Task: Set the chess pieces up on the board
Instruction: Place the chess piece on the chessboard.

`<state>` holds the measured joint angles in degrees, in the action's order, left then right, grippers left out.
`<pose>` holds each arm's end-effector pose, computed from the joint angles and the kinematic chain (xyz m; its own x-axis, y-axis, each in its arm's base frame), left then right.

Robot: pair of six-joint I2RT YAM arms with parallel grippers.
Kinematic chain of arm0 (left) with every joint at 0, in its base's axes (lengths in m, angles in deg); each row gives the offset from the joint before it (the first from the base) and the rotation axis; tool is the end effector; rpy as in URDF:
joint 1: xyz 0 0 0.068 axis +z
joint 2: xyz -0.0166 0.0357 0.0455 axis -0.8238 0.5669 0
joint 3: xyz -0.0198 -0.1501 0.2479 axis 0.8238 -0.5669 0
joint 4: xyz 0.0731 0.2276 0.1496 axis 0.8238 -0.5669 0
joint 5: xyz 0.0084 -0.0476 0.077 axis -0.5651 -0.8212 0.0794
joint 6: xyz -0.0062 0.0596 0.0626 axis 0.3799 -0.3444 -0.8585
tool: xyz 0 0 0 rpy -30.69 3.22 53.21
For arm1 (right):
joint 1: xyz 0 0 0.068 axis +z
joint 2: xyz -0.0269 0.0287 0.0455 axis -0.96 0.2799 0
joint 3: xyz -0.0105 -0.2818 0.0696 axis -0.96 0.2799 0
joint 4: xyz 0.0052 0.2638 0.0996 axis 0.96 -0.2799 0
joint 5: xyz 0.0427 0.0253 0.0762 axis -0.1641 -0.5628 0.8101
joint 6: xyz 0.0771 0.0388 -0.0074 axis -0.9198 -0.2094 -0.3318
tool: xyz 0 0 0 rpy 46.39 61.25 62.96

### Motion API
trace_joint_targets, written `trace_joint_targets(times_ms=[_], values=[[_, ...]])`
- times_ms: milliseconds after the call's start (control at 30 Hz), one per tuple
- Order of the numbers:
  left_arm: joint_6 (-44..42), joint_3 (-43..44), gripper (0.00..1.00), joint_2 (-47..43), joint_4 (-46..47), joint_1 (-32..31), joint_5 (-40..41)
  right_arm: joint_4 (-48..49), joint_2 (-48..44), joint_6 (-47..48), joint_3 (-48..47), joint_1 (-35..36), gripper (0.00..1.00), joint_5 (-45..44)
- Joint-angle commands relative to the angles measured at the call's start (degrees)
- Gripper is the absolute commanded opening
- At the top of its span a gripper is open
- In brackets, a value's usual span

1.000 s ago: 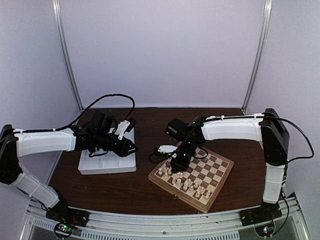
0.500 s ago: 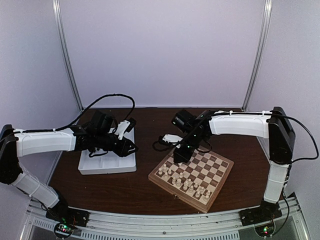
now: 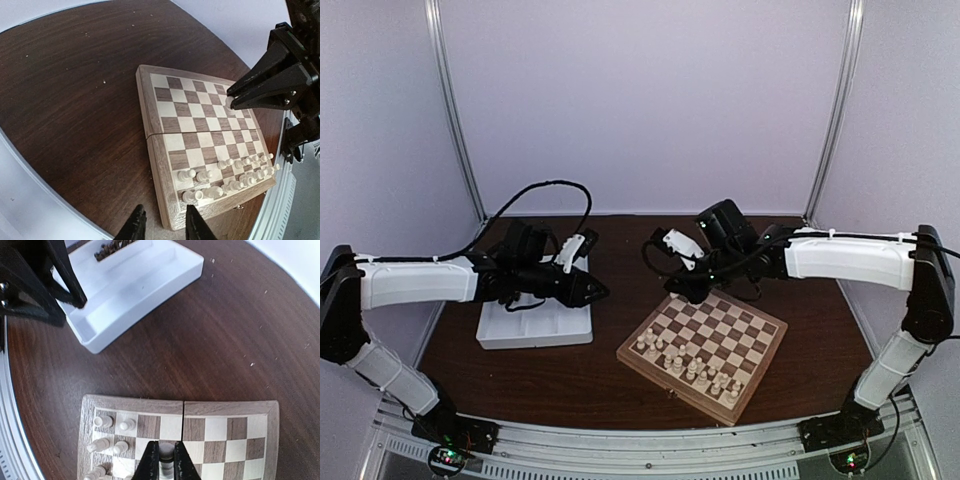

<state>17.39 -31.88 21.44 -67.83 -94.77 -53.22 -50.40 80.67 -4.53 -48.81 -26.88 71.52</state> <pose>0.2593 -0.2505 0.2148 -0.7072 0.1709 -0.6861 0.6224 0.6109 -0.4893 0.2685 0.3174 0.2379 -0.4262 -0.5683 -0.7038 -0.8687 0.4743 0.1431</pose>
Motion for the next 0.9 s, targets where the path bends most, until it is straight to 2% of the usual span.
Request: trace_joint_targets(times_ms=[0,133,300,533,867], values=[[3.5,2.1,0.28,2.7,9.6,0.4,-5.2,19.0,-3.4,-4.6,8.8,-0.4,0.07,-4.0],[3.6,3.6,0.29,4.7,10.5,0.3,-6.2,29.7,-2.4,-7.5,14.8,-0.4,0.06,-5.2],[2.8,4.0,0.28,4.8,9.1,0.3,-6.1,47.7,-2.2,-10.4,24.5,-0.5,0.07,-8.8],[2.0,3.5,0.29,3.9,7.2,0.3,-5.5,67.1,0.3,-5.6,35.0,-0.8,0.09,-8.7],[1.9,3.4,0.29,3.7,6.0,0.3,-4.9,72.9,5.9,-7.9,38.1,-2.6,0.11,-7.6]])
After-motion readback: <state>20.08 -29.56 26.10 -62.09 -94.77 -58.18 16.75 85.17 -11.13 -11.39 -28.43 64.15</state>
